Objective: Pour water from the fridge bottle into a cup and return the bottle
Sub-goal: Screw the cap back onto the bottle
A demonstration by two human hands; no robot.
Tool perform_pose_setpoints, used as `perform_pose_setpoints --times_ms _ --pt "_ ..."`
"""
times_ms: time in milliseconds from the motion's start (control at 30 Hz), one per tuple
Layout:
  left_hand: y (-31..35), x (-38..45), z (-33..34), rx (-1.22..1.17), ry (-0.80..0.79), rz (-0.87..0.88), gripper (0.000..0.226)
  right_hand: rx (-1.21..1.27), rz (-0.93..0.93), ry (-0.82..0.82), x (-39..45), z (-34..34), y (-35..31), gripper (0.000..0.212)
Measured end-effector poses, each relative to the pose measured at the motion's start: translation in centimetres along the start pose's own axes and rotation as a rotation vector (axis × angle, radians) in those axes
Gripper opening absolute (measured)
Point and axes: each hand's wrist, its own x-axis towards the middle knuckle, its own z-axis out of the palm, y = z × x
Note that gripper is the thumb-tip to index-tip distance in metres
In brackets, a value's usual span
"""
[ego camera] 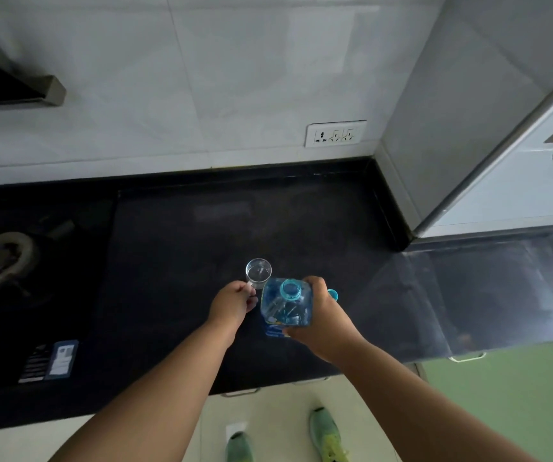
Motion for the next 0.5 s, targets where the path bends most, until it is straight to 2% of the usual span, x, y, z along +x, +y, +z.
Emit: perform_pose_setpoints --times_ms 500 --pt "0.8 -1.1 0.4 0.329 0.023 0.114 0.024 0.006 -0.001 -0.026 0.3 0.0 0.6 0.088"
